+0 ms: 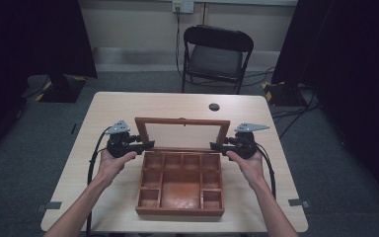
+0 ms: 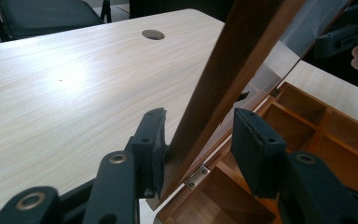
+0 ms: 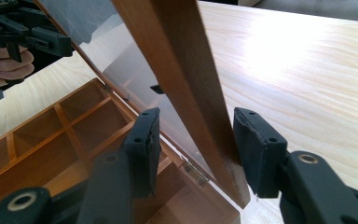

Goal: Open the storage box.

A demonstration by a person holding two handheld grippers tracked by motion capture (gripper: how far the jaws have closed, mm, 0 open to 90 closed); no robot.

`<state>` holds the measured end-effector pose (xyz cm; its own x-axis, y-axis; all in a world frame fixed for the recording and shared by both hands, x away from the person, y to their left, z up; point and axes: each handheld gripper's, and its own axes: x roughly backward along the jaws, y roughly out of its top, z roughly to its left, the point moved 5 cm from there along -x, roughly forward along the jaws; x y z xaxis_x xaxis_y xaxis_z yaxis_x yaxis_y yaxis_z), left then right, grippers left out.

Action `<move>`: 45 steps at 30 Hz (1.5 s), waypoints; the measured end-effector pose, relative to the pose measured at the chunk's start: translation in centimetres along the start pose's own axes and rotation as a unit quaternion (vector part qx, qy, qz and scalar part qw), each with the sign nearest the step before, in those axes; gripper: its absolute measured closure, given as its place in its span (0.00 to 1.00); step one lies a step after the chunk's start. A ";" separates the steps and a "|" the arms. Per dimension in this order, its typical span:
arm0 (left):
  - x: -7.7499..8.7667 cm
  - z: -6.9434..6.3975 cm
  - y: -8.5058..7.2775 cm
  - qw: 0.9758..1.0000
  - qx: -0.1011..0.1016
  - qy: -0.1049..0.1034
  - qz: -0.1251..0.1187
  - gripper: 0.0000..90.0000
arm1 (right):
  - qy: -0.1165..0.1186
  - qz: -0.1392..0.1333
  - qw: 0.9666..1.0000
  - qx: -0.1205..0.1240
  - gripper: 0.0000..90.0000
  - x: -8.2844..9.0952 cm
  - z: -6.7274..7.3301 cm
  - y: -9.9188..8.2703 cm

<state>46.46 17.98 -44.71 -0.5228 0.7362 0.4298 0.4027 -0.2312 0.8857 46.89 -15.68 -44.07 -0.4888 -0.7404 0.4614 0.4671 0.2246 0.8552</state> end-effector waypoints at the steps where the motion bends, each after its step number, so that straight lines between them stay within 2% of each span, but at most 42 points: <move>1: 0.0 0.0 0.0 1.000 0.000 0.000 0.000 0.61 | 0.000 0.000 1.000 0.000 0.58 0.0 0.0 0.0; 7: -0.2 0.2 -0.1 1.000 0.000 0.007 -0.002 0.63 | -0.011 0.008 1.000 0.004 0.55 -0.2 -0.4 -0.2; 17: -0.6 0.7 -0.2 1.000 0.009 0.012 -0.007 0.64 | -0.007 0.005 1.000 -0.001 0.57 -0.5 -0.8 -0.4; 23: -0.7 0.7 -0.2 1.000 0.015 0.012 -0.011 0.64 | -0.008 0.002 1.000 0.004 0.58 -0.6 -0.9 -0.4; 30: -1.1 1.0 -0.7 1.000 0.016 0.011 0.006 0.65 | -0.009 -0.002 1.000 0.003 0.61 -0.8 -1.0 -0.3; 45: -1.5 1.6 -0.8 1.000 0.024 0.016 0.002 0.68 | -0.019 -0.009 1.000 0.001 0.64 -1.2 -1.6 -0.3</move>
<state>48.09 18.10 -46.38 -0.5439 0.7149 0.4393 0.4404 -0.2024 0.8747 48.51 -15.90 -45.30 -0.5250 -0.7189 0.4555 0.4575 0.2130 0.8634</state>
